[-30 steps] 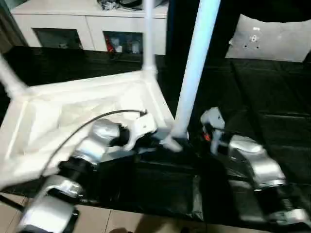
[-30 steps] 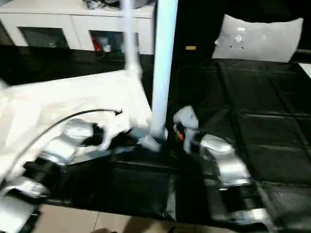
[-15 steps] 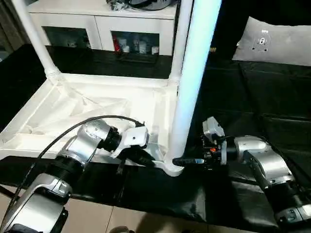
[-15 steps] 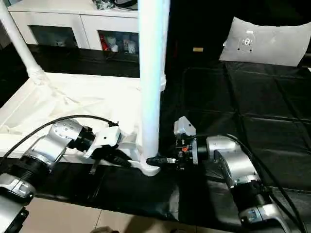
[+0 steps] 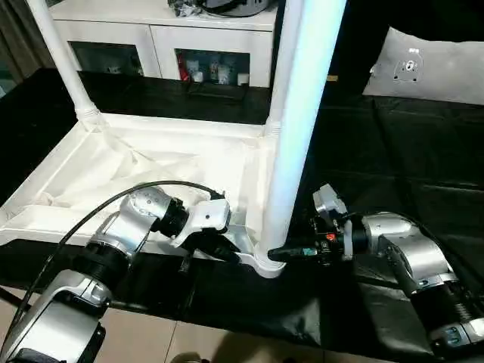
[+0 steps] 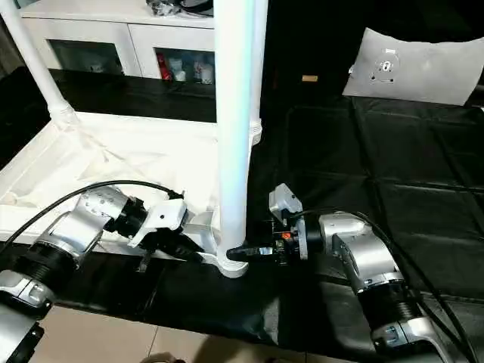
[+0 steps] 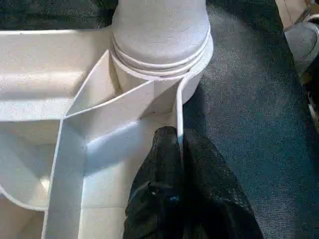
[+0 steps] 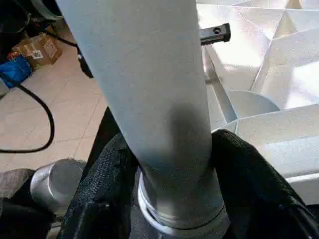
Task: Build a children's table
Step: Rotate leg to tighten
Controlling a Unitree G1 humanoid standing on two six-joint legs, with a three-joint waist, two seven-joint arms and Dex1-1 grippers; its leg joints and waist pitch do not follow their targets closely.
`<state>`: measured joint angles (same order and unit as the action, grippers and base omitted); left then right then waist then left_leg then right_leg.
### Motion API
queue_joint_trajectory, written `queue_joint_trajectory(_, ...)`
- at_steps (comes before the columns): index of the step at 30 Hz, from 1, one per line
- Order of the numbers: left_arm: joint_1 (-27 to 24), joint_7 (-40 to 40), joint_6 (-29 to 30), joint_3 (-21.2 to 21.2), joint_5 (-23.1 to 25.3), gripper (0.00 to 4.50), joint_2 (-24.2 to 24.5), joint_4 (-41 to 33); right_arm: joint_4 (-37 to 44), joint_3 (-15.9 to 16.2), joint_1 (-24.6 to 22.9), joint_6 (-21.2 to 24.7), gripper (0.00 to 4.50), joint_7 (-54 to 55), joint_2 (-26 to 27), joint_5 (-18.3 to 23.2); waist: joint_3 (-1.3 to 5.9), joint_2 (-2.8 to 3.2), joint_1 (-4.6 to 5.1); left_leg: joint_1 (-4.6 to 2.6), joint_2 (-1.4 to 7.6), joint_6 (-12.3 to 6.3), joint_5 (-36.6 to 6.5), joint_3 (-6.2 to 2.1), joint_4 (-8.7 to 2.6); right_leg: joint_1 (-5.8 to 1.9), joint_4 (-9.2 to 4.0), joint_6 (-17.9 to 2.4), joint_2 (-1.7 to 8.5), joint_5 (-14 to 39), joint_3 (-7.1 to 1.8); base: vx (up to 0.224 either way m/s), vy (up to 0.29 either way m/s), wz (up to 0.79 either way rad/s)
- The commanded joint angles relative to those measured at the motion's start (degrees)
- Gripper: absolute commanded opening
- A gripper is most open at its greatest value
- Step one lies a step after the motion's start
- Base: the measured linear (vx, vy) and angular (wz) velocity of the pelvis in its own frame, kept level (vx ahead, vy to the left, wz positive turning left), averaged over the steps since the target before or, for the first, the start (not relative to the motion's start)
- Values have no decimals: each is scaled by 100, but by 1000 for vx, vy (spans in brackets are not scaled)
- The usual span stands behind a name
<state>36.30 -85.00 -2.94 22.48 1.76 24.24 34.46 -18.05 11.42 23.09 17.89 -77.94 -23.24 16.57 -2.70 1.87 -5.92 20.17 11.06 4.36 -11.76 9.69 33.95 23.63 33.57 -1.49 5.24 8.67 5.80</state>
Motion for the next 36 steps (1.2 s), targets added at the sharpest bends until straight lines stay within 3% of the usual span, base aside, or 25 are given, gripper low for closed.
queue_joint_trajectory(1, 0, 185, 226, 54, -25, 0, -193, -212, 223, -24, -73, 314, 202, 416, 222, 141, 380, -77, -1, 23, 207, -383, -752, -8, -388, -373, -368, -1049, 346, 1748, -280, 0, 0, 0)
queue_joint_trajectory(3, 7, 448, 310, 16, 25, 0, -281, -204, 293, -27, -135, 311, 202, 718, 364, 65, 349, -84, 13, 15, 196, -304, -877, -10, -403, -352, -413, -900, 347, 2136, -280, 0, 0, 0)
queue_joint_trajectory(4, 40, 1036, 541, -70, 153, 0, -460, -151, 343, -72, -203, 302, 202, 1350, 695, -67, 329, -66, 41, 0, 190, -214, -1016, -14, -417, -329, -454, -809, 347, 2446, -279, 0, 0, 0)
queue_joint_trajectory(7, 109, 1898, 877, -255, 253, 0, -778, -36, 229, -167, -169, 305, 202, 2281, 1193, -278, 312, -89, 118, -22, 121, -51, -1167, -37, -414, -320, -551, -465, 345, 3200, -232, 0, 0, 0)
queue_joint_trajectory(9, 138, 2159, 1015, -318, 265, 0, -900, -7, 163, -197, -137, 296, 201, 2604, 1371, -358, 319, -85, 158, 1, 113, -84, -1190, -54, -425, -338, -588, -316, 347, 3343, -216, 0, 0, 0)
queue_joint_trajectory(10, 138, 2159, 1015, -318, 265, 0, -900, -7, 163, -197, -137, 296, 200, 2604, 1371, -358, 323, -75, 197, -10, 127, -111, -1227, -59, -434, -324, -588, -344, 344, 3240, -217, 0, 0, 0)
queue_joint_trajectory(12, 326, 3502, 1766, -736, 237, 0, -1522, 94, -238, -352, 83, 285, 199, 4088, 2106, -710, 315, -52, 283, -9, 144, -83, -1287, -54, -441, -295, -557, -469, 326, 3038, -222, 0, 0, 0)
queue_joint_trajectory(15, 417, 4126, 2079, -949, 276, 0, -1816, 134, -516, -522, 232, 310, 198, 4940, 2503, -893, 325, -58, 401, 3, 111, -56, -1387, -88, -443, -328, -588, -494, 331, 3078, -180, 0, 0, 0)
queue_joint_trajectory(18, 511, 4740, 2163, -1088, 391, 0, -2084, 201, -830, -497, 403, 172, 198, 5592, 2724, -1218, 347, -61, 438, 23, 114, -129, -1257, -77, -439, -336, -560, -586, 322, 2676, -211, 0, 0, 0)
queue_joint_trajectory(19, 537, 4930, 2198, -1097, 442, 0, -2204, 220, -943, -529, 464, 24, 198, 5774, 2823, -1257, 366, -58, 435, 17, 111, -225, -1105, -54, -416, -335, -527, -733, 320, 2306, -240, 0, 0, 0)
queue_joint_trajectory(21, 534, 4971, 2207, -1063, 482, 0, -2264, 201, -979, -586, 477, -93, 198, 5894, 2886, -1284, 375, -34, 403, 8, 111, -332, -958, -31, -398, -332, -500, -867, 319, 1996, -259, 0, 0, 0)
queue_joint_trajectory(22, 525, 4978, 2195, -1051, 504, 0, -2280, 181, -986, -627, 475, -143, 250, 5949, 2918, -1303, 383, -46, 396, 17, 108, -368, -893, -21, -390, -343, -495, -891, 318, 1890, -263, 61, -29, 8)
queue_joint_trajectory(23, 507, 4917, 2206, -1024, 516, 0, -2272, 150, -971, -673, 464, -223, 250, 5981, 2917, -1320, 398, -44, 364, 35, 113, -451, -672, -24, -389, -371, -442, -983, 314, 1535, -268, 0, 0, 0)
queue_joint_trajectory(25, 480, 4882, 2231, -945, 557, 0, -2234, 107, -965, -755, 456, -355, 270, 6040, 2910, -1336, 405, -47, 354, 45, 112, -520, -561, -21, -385, -392, -416, -1047, 316, 1342, -266, 0, 0, 0)
queue_joint_trajectory(27, 427, 4744, 2166, -894, 569, 0, -2128, 66, -867, -877, 392, -484, 282, 5935, 2825, -1228, 401, -6, 343, 34, 124, -531, -580, -27, -389, -386, -412, -1071, 314, 1322, -264, 0, 0, 0)
queue_joint_trajectory(30, 356, 4532, 2069, -830, 579, 0, -1985, 4, -777, -900, 312, -729, 307, 5733, 2626, -1184, 395, -25, 351, 42, 132, -516, -690, -31, -401, -395, -422, -1059, 315, 1368, -262, 0, 0, 0)
queue_joint_trajectory(31, 247, 4168, 1978, -735, 567, 0, -1756, -87, -632, -947, 188, -958, 328, 5291, 2320, -1048, 399, -14, 343, 32, 145, -529, -754, -35, -402, -400, -414, -1078, 320, 1341, -263, 0, 0, 0)
queue_joint_trajectory(36, 131, 3591, 1750, -612, 542, 0, -1399, -150, -441, -934, 29, -1123, 358, 4442, 1848, -896, 385, -10, 341, 41, 152, -584, -862, -29, -398, -404, -424, -1112, 321, 1395, -267, 0, 0, 0)
